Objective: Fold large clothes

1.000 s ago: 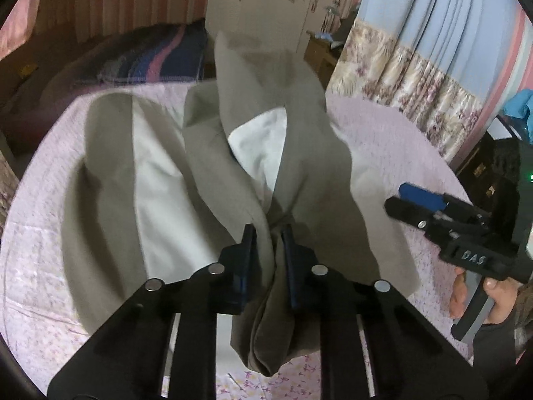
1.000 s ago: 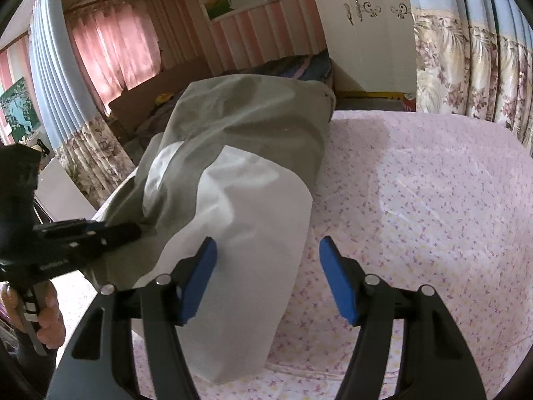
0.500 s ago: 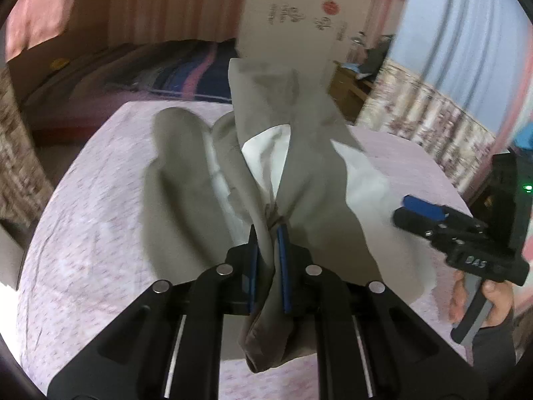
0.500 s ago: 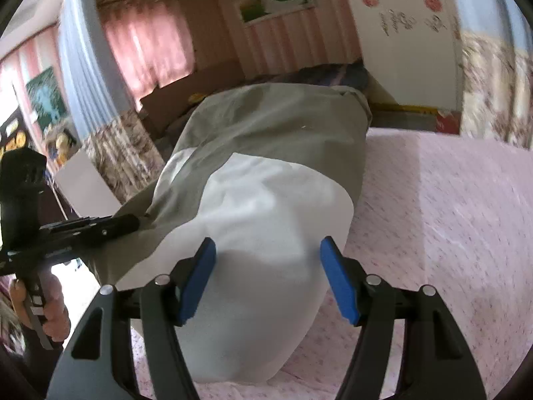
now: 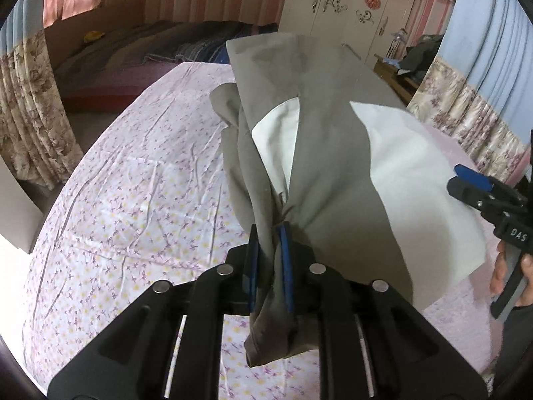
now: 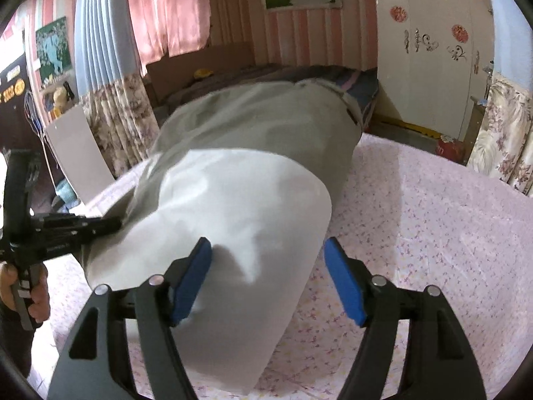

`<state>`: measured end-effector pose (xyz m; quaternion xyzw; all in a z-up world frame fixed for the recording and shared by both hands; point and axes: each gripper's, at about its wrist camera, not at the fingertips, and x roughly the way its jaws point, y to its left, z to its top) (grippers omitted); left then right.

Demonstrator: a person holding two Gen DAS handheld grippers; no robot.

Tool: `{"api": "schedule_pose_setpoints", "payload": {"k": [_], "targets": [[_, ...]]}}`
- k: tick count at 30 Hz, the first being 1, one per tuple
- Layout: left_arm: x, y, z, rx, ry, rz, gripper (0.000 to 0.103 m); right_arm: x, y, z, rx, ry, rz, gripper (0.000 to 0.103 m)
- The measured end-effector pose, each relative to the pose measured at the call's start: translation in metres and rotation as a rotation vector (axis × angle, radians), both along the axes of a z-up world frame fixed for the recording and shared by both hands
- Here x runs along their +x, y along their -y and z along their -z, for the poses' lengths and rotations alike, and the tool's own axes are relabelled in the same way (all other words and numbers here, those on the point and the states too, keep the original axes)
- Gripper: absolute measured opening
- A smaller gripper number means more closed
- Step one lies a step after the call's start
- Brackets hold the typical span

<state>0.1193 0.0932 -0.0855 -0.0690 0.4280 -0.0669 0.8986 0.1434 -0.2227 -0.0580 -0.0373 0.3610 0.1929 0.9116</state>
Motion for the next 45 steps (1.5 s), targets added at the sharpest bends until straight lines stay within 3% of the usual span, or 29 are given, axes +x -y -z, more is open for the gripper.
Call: {"api": "schedule_pose_setpoints", "payload": {"k": [9,13,19,22,26,30,36,43,45], "targets": [[0.012,0.004,0.019,0.05,-0.027,0.002,0.015,0.017,0.003,0.025,-0.065,-0.042,-0.006,0.08],[0.016,0.01,0.022,0.09,-0.024,0.008,0.015,0.017,0.001,0.025,-0.077,-0.03,0.0,0.082],[0.014,0.012,0.012,0.087,-0.028,-0.004,0.015,0.014,-0.002,0.019,-0.094,-0.009,0.014,0.082],[0.008,0.012,0.002,0.108,-0.003,-0.019,0.023,0.007,-0.003,0.013,-0.093,0.019,0.022,0.082],[0.0,0.01,-0.011,0.125,0.019,-0.04,0.062,0.001,-0.004,0.002,-0.064,0.035,0.017,0.082],[-0.008,0.009,-0.028,0.156,0.068,-0.049,0.089,-0.005,-0.005,-0.012,-0.023,0.057,-0.005,0.082],[-0.009,0.011,-0.051,0.18,0.118,-0.032,0.1,-0.008,-0.014,-0.025,-0.043,0.107,-0.021,0.082],[0.025,0.018,-0.08,0.205,0.175,0.107,0.1,0.008,-0.008,-0.04,-0.058,0.158,-0.004,0.082],[0.041,0.02,-0.084,0.185,0.177,0.156,0.092,0.016,-0.007,-0.044,-0.059,0.167,0.008,0.07]]}}
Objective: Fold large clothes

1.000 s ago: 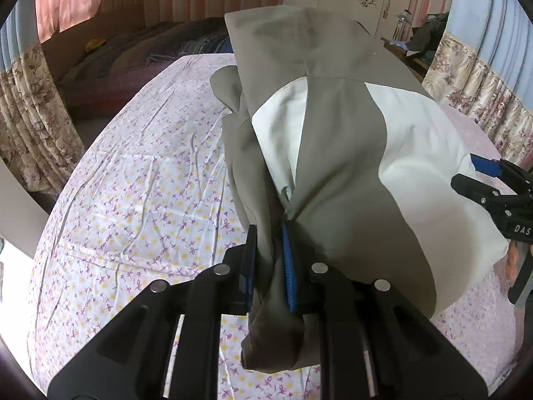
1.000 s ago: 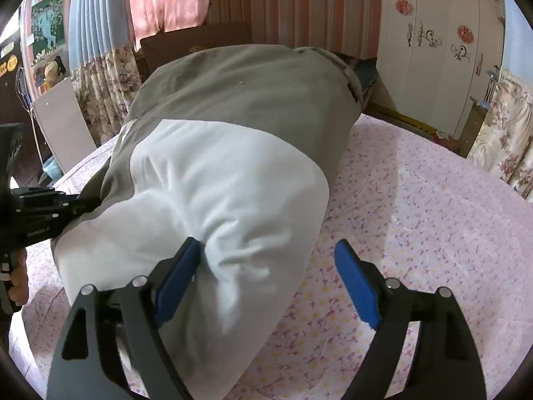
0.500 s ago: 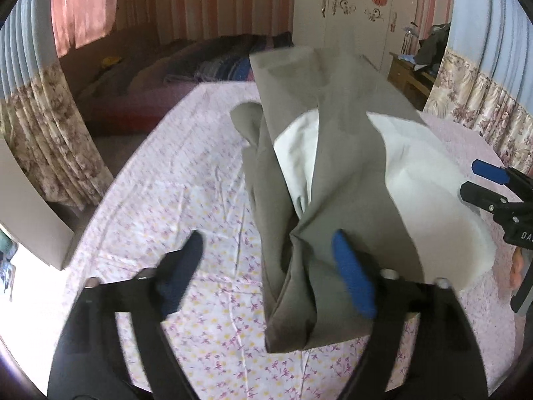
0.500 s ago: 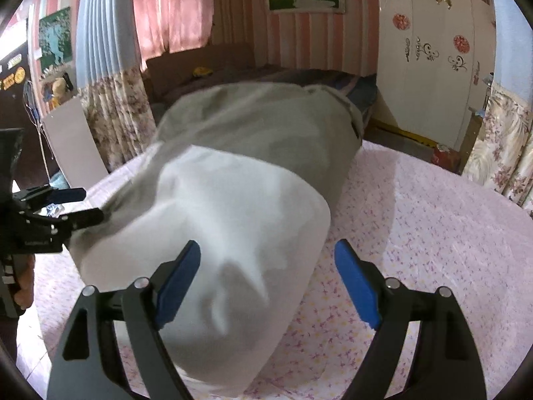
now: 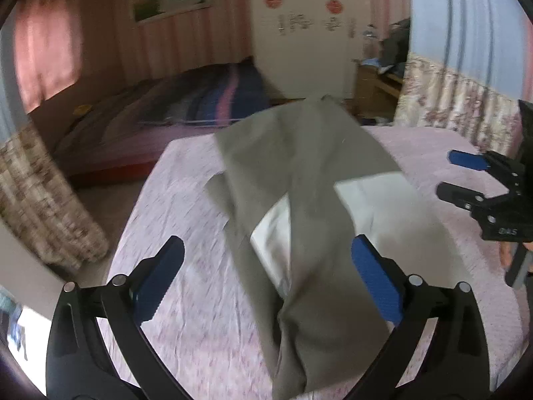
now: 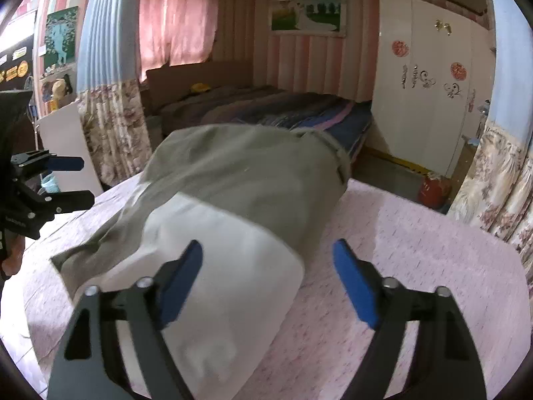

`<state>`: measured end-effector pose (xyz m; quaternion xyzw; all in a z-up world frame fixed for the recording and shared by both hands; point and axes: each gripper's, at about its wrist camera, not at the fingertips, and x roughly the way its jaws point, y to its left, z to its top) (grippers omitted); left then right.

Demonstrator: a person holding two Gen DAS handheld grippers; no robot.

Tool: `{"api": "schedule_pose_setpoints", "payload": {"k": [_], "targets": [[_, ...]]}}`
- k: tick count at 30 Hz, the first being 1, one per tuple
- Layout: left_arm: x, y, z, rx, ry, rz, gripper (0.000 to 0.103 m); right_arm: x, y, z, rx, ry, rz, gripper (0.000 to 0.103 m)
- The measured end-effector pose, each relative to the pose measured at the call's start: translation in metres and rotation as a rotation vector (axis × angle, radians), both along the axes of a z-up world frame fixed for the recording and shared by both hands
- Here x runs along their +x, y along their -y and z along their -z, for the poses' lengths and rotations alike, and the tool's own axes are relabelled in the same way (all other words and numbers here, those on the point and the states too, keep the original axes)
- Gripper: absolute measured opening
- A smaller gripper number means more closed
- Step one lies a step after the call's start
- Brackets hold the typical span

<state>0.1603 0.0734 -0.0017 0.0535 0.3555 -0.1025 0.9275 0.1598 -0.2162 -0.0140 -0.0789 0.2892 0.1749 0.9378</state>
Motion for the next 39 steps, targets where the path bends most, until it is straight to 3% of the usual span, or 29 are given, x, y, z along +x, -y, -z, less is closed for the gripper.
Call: {"api": "schedule_pose_setpoints", "payload": {"k": [1,2,6,10,16,21,26,28,29,30,32,35,39], "targets": [[0.007,0.001,-0.001,-0.008,-0.007,0.021,0.084,0.008,0.0,-0.001,0.001,-0.006,-0.005,0.057],[0.022,0.003,0.0,-0.022,-0.033,0.054,0.07,0.015,0.0,-0.002,0.005,-0.02,-0.009,0.052],[0.065,0.005,0.018,-0.003,-0.111,0.074,0.05,0.043,-0.007,0.006,0.008,-0.058,-0.024,0.045],[0.095,0.005,0.046,-0.001,-0.212,0.097,0.046,0.068,-0.02,0.025,-0.037,-0.105,-0.057,0.034],[0.123,-0.001,0.091,-0.012,-0.36,0.123,0.046,0.098,-0.033,0.058,-0.119,-0.188,-0.08,0.032],[0.127,-0.001,0.104,-0.005,-0.377,0.121,0.046,0.113,-0.026,0.077,-0.113,-0.24,-0.076,0.029],[0.121,0.005,0.104,0.016,-0.338,0.096,0.046,0.109,-0.028,0.074,-0.121,-0.236,-0.058,0.029],[0.114,0.004,0.093,0.011,-0.299,0.077,0.051,0.102,-0.022,0.062,-0.067,-0.229,-0.048,0.038],[0.106,0.001,0.084,0.016,-0.261,0.045,0.062,0.099,-0.02,0.058,-0.039,-0.228,-0.039,0.058],[0.099,-0.002,0.077,0.02,-0.228,0.019,0.081,0.094,-0.014,0.051,0.0,-0.226,-0.031,0.065],[0.08,-0.013,0.06,0.003,-0.155,-0.021,0.096,0.075,-0.003,0.036,0.071,-0.202,-0.005,0.072],[0.048,-0.027,0.043,-0.056,-0.112,-0.044,0.1,0.045,0.009,0.019,0.131,-0.169,0.036,0.085],[0.01,-0.037,0.042,-0.117,-0.11,-0.071,0.1,0.005,0.018,0.021,0.213,-0.163,0.108,0.092]]}}
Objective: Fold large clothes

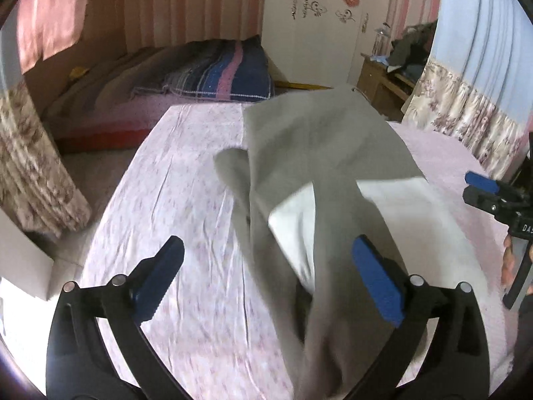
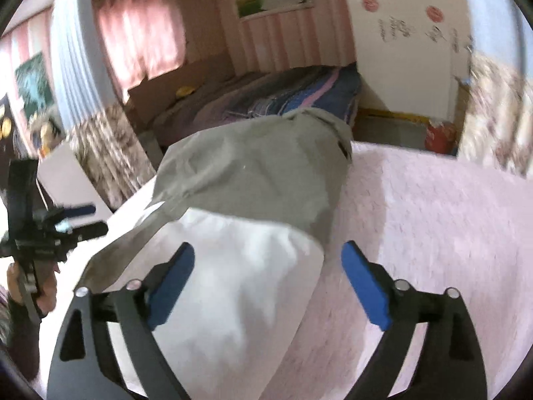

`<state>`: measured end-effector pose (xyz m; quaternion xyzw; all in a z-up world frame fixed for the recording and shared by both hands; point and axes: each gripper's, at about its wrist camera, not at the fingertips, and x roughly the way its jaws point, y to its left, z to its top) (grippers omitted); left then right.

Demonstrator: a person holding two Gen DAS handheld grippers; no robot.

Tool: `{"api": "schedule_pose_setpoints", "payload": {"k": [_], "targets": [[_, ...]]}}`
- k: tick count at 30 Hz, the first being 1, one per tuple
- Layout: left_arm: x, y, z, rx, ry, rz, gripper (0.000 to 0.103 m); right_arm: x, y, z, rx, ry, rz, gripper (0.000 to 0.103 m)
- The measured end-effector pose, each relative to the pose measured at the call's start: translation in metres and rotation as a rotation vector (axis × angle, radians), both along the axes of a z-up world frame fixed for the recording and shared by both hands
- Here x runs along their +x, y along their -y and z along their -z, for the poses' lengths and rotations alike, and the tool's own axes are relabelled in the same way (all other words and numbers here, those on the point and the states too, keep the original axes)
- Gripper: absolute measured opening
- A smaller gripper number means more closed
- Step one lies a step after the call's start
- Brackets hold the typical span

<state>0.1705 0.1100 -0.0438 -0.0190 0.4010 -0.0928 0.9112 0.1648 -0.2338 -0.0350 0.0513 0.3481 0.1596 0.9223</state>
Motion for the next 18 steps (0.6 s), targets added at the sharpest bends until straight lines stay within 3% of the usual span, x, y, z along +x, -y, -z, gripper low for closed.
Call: {"api": "schedule_pose_setpoints", "payload": {"k": [6,15,18], "targets": [[-0.029,-0.003,0.023,-0.13,-0.074,0.009,0.1,-0.035,0.001,0.019,0.068,-0.022,0.043,0.092],[-0.033,0.021,0.06,-0.165,-0.157,0.045,0.1,-0.038,0.002,0.051,0.12,-0.107,0.052,0.098],[-0.03,0.015,0.077,-0.239,-0.204,0.041,0.1,-0.032,0.006,0.064,0.184,-0.15,0.054,0.1]]}}
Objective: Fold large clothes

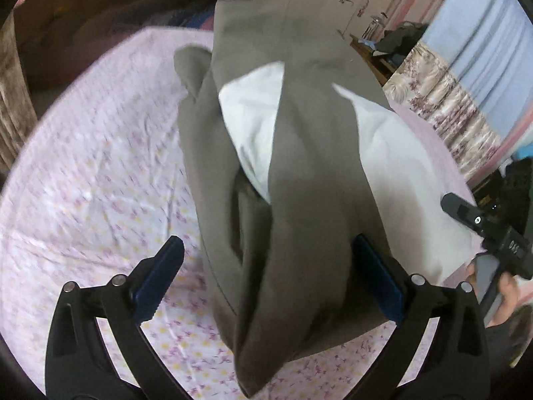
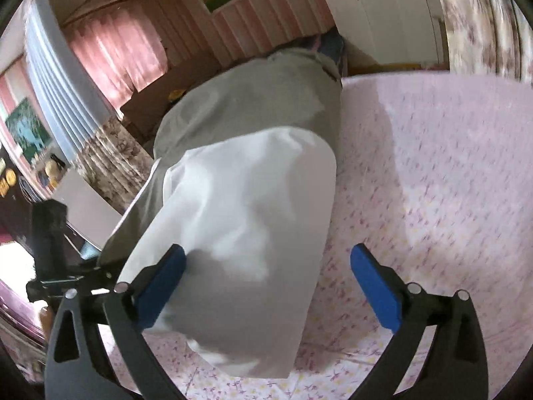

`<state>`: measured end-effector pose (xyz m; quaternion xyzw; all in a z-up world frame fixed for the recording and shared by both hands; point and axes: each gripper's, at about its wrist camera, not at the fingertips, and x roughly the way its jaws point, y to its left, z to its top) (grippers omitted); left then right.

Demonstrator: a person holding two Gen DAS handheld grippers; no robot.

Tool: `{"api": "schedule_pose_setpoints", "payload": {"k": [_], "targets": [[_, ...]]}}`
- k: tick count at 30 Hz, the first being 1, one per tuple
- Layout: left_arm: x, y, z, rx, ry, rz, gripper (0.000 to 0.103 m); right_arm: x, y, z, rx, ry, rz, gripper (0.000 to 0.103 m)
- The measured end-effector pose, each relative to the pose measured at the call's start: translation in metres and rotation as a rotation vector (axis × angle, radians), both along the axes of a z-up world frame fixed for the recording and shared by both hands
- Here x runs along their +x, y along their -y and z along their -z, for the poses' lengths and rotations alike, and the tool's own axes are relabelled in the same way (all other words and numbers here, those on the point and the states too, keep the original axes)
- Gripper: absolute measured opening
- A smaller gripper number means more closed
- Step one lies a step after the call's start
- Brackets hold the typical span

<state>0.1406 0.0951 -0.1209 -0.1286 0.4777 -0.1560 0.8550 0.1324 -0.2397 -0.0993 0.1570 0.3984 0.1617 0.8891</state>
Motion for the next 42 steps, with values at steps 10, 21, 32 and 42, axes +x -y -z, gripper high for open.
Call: {"api": "schedule_pose_setpoints", "payload": {"k": [10,21,32,42], "targets": [[0.001,0.017,0.013,-0.005,-0.008,0.058,0.074,0.022,-0.01,0.028,0.05,-0.028,-0.102,0.085],[-0.01,0.055,-0.016,0.163,0.09,0.024,0.042,0.009,-0.02,0.0,-0.131,0.166,-0.19,0.035],[-0.025,0.172,-0.042,0.187,0.183,0.129,0.038,-0.029,0.083,-0.032,-0.203,0.273,-0.029,0.026],[-0.041,0.239,-0.028,0.248,0.233,0.262,0.054,-0.063,0.14,-0.013,-0.353,0.23,0.066,0.027]]}}
